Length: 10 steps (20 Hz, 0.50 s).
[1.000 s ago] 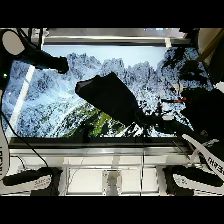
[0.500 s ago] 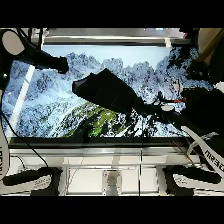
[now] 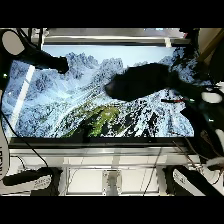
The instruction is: Fold the clothes and pants, and hang the long-sleeved shirts on hangers.
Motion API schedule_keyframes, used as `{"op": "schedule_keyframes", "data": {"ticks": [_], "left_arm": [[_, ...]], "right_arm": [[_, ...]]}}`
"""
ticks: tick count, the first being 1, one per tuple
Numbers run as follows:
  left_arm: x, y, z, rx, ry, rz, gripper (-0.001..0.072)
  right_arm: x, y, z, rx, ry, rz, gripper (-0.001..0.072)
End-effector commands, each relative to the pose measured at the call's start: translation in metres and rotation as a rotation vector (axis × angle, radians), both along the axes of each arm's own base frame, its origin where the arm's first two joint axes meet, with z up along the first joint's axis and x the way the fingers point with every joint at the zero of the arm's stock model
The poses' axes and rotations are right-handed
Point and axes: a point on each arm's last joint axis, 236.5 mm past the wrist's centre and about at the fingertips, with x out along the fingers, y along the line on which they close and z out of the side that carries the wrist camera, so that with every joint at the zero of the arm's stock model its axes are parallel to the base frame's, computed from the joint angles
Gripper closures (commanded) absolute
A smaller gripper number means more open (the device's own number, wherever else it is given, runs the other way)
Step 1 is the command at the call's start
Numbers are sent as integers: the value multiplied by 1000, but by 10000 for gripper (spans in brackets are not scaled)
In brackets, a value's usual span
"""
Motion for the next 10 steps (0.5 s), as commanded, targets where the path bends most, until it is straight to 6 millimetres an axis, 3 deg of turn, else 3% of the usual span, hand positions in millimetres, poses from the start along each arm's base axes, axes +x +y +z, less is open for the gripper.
{"op": "schedule_keyframes", "data": {"ticks": [1,3,5,7,10], "left_arm": [[0,1,0,0,-1,1,8],[0,1,0,0,-1,1,8],[0,1,0,0,-1,1,8],[1,1,0,0,-3,1,8],[1,0,1,0,-4,1,8]], "right_arm": [[-61,-102,37,-125,10,-205,698],[-117,-158,55,-236,60,-351,698],[-186,-210,68,-361,180,-531,698],[-258,-249,63,-418,362,-735,698],[-316,-266,27,-410,616,-821,698]]}}
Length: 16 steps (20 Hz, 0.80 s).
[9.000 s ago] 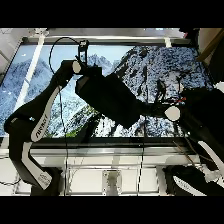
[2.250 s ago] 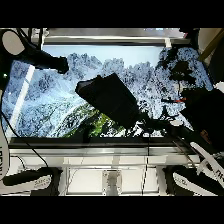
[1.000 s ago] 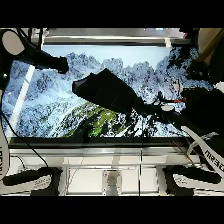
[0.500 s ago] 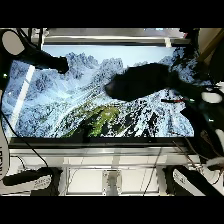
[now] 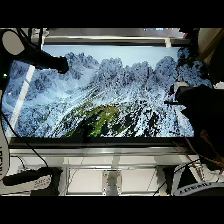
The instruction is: Fold the clothes and pants, and hang the long-sleeved shirts on hangers.
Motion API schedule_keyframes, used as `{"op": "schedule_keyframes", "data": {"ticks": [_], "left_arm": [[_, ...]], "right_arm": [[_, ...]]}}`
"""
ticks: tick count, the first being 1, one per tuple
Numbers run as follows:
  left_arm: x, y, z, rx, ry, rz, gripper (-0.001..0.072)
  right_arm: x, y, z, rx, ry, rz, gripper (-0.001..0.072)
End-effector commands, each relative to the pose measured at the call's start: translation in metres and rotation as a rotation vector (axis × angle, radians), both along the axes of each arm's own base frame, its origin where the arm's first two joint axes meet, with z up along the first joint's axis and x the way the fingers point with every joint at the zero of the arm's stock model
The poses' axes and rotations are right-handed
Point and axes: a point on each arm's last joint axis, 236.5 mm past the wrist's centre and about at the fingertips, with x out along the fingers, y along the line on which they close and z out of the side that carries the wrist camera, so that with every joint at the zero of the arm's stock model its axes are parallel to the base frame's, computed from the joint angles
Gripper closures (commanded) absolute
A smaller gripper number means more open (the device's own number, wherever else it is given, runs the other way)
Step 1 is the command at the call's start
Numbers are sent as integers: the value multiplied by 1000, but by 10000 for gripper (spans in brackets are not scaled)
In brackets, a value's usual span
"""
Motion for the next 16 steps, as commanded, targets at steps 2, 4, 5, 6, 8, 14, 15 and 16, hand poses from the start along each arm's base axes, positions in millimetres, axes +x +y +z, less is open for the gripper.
{"op": "schedule_keyframes", "data": {"ticks": [2,4,5,6,8,14,15,16], "left_arm": [[0,1,0,0,-2,1,8],[1,1,0,0,-2,1,8],[1,0,0,0,-2,1,8],[1,0,0,0,-2,1,8],[1,0,0,0,-2,1,8],[-1,1,-3,3,13,1,8],[-2,1,-4,4,17,1,8],[-2,1,-3,3,16,1,8]], "right_arm": [[-116,-29,-49,50,403,-265,698],[-145,-41,-55,39,509,-343,697],[-150,-43,-59,47,534,-348,697],[-150,-45,-64,65,542,-344,662],[-148,-46,-68,93,537,-344,170],[-47,-32,27,4,86,-189,241],[-6,-5,49,34,-63,-62,316],[34,35,73,74,-202,108,469]]}}
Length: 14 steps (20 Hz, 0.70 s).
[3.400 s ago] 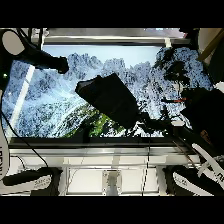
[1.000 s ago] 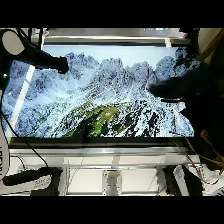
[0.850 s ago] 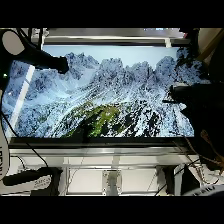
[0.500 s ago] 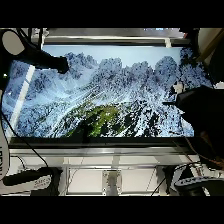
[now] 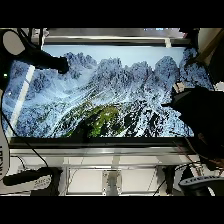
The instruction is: Fold the clothes and pants, and hang the long-sleeved shirts on hangers.
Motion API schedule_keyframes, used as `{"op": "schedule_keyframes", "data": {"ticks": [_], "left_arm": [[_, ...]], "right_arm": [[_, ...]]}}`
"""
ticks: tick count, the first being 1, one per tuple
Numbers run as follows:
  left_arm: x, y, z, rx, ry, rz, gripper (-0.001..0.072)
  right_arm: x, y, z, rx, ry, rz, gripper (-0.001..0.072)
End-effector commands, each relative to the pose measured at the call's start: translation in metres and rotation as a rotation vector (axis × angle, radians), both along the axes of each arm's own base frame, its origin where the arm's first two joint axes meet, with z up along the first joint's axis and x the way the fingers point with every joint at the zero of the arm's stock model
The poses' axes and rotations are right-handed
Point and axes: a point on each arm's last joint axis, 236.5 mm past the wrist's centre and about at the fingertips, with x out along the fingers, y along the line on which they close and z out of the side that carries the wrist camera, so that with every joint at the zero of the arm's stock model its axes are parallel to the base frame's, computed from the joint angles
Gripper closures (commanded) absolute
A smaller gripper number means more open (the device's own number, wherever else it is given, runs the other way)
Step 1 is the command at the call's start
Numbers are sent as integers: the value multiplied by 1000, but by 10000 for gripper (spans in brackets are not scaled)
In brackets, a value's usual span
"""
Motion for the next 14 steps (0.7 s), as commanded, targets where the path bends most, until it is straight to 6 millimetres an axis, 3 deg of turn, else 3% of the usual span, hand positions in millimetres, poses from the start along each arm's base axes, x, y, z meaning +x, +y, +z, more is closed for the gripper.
{"op": "schedule_keyframes", "data": {"ticks": [1,2,4,6,8,10,14], "left_arm": [[-1,1,-2,2,8,1,8],[-1,1,-2,2,8,1,8],[-1,1,-2,2,8,1,8],[-1,1,-2,2,8,1,8],[-1,1,-2,2,8,1,8],[-1,1,-2,2,8,1,8],[-1,1,-2,2,8,1,8]], "right_arm": [[116,106,84,71,-455,452,684],[134,151,95,79,-488,644,697],[147,223,91,73,-447,944,697],[146,274,77,69,-369,1143,697],[141,305,59,51,-272,1262,697],[133,322,42,20,-176,1346,697],[124,338,28,-7,-95,1427,696]]}}
